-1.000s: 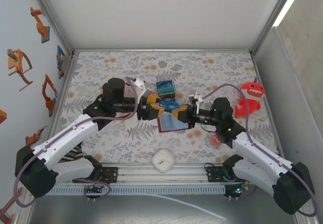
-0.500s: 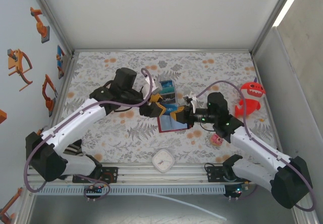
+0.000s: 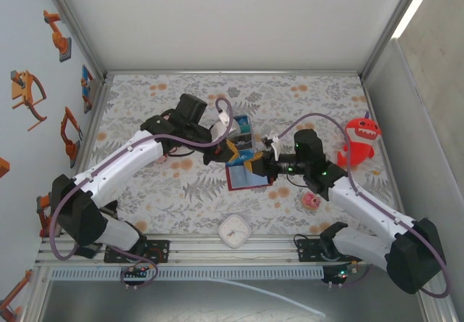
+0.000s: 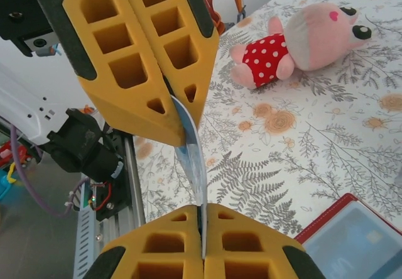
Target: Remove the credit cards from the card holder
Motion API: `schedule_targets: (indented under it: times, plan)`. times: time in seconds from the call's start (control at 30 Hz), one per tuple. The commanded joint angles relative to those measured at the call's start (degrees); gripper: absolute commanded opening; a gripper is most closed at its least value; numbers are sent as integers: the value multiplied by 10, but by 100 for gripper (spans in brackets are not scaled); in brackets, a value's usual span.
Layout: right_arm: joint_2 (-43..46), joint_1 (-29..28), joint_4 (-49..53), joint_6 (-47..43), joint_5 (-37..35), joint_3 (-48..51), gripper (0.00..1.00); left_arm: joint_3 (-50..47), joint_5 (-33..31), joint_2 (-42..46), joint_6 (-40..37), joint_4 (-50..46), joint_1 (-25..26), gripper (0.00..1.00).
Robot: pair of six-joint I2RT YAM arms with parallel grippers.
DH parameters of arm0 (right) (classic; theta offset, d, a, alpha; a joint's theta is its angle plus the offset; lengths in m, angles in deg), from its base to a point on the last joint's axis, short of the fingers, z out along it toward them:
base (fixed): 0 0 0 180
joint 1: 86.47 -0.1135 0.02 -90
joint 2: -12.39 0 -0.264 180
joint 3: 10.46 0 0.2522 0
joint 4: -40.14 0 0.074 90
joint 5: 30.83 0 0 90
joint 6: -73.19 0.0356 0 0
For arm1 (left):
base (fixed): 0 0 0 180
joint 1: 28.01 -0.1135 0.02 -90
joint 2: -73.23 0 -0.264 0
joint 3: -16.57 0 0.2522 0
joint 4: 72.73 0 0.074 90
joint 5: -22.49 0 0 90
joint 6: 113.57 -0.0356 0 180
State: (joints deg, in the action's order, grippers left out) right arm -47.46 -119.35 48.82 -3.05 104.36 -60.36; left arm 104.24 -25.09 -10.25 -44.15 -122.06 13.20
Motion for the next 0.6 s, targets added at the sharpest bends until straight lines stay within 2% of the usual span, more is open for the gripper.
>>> schedule_targets:
  times: [0.0, 0.07, 0.17, 0.27, 0.37, 0.4, 0.47, 0.5, 0.57]
  plan:
    - [15, -3, 31, -23, -44, -23, 21, 10, -31, -9, -25, -7, -6, 1]
    - [20, -3, 57, -33, -59, -30, 38, 5, -61, -9, -26, 14, -11, 1]
    - [31, -3, 81, -37, -88, -35, 49, 2, -102, -15, -30, 48, -23, 1]
    - [47, -2, 97, -37, -125, -35, 54, 10, -144, -33, -42, 78, -37, 1]
    - [63, -3, 115, -37, -168, -38, 60, 25, -157, -64, -54, 107, -60, 1]
    - [70, -2, 122, -36, -185, -39, 67, 31, -156, -78, -57, 117, -69, 1]
    - [83, -3, 130, -32, -220, -39, 91, 50, -154, -107, -63, 126, -84, 1]
    - [90, -3, 133, -31, -237, -39, 99, 62, -152, -124, -68, 128, -92, 1]
    - [102, -3, 139, -24, -272, -39, 99, 85, -153, -159, -79, 127, -102, 1]
